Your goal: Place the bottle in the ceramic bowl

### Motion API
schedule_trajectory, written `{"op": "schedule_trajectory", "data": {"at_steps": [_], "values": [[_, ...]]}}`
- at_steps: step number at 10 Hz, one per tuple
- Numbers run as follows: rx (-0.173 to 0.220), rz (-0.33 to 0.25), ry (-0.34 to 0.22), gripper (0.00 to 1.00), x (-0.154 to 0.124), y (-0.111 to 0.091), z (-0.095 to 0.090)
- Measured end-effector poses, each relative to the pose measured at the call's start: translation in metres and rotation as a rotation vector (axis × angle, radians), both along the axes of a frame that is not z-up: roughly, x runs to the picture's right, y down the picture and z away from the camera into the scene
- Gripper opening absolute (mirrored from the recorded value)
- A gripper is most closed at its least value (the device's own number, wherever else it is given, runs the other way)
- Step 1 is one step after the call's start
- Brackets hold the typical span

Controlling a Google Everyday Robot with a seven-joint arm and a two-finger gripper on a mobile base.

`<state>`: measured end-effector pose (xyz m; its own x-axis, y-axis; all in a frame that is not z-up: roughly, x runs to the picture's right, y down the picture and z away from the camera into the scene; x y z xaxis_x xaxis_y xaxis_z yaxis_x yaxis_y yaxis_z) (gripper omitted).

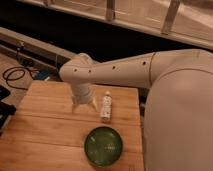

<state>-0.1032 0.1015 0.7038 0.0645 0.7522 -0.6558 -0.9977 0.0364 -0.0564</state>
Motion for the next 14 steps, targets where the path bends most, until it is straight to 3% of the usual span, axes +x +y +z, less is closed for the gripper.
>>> {"op": "schedule_trajectory", "data": {"at_steps": [2, 4, 8, 10, 14], "values": [[0.013, -0.012, 0.001, 0.65, 0.001, -0.003, 0.000], [0.100, -0.041, 0.012, 0.65, -0.005, -0.019, 0.004], [0.178, 0.024, 0.116, 0.65, 0.054, -0.078, 0.036], [0.191, 0.051, 0.155, 0.65, 0.074, -0.086, 0.040], [0.182, 0.057, 0.153, 0.65, 0.072, -0.084, 0.041]]}}
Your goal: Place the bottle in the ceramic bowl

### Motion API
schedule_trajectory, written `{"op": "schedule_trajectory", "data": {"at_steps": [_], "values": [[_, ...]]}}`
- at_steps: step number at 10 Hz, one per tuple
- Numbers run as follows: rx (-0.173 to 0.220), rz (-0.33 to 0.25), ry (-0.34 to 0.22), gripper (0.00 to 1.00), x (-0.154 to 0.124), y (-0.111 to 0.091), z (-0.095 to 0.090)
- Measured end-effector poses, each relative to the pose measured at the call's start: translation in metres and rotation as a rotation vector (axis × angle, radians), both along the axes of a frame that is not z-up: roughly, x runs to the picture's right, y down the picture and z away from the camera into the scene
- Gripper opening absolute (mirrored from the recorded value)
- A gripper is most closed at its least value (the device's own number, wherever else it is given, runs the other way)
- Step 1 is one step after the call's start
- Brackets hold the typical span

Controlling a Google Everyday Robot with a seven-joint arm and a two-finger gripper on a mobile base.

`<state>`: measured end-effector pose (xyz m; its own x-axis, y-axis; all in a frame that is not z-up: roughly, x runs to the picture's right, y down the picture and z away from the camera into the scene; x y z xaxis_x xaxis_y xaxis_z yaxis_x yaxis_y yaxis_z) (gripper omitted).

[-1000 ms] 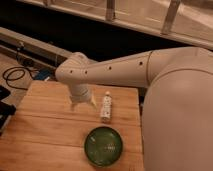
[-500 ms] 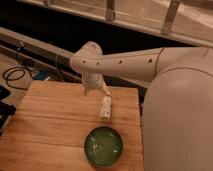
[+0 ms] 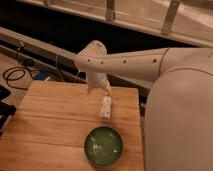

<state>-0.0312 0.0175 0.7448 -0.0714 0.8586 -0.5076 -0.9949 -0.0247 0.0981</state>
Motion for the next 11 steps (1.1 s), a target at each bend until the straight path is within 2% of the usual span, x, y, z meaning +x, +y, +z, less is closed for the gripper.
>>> {"op": "schedule_trajectory", "data": {"at_steps": [2, 5, 7, 11], "values": [[-0.035, 0.014, 0.042, 0.65, 0.008, 0.005, 0.017], [-0.114, 0.016, 0.124, 0.65, 0.020, 0.035, 0.071], [-0.149, 0.052, 0.159, 0.65, 0.034, 0.050, 0.099], [-0.153, 0.056, 0.161, 0.65, 0.033, 0.051, 0.101]]}}
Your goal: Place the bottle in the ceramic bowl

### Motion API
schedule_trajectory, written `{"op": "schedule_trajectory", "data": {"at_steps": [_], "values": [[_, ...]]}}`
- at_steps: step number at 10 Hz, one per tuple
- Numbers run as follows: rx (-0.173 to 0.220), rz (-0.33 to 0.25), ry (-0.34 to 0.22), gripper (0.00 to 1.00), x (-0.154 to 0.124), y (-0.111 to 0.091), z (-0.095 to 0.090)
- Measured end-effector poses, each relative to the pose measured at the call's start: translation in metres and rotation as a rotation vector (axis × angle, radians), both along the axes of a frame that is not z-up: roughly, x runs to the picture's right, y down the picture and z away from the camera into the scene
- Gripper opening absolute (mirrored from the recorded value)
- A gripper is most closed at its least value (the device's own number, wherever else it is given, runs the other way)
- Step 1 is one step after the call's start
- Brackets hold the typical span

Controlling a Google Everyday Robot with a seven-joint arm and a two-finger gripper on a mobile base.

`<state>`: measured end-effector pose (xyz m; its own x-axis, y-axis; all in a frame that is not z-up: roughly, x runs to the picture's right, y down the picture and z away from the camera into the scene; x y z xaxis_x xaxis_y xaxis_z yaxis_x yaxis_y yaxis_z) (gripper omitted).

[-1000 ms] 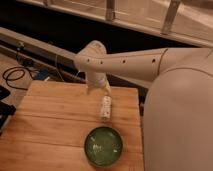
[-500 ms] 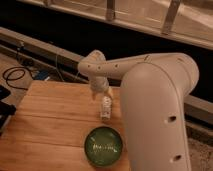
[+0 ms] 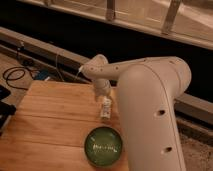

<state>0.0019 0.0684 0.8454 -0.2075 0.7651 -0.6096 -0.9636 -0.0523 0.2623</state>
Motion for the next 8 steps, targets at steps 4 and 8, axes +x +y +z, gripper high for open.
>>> {"op": "schedule_trajectory", "data": {"at_steps": [4, 8], "values": [[-0.043, 0.027, 0.020, 0.65, 0.010, 0.013, 0.026], [-0.143, 0.086, 0.022, 0.65, 0.019, 0.047, 0.066]]}}
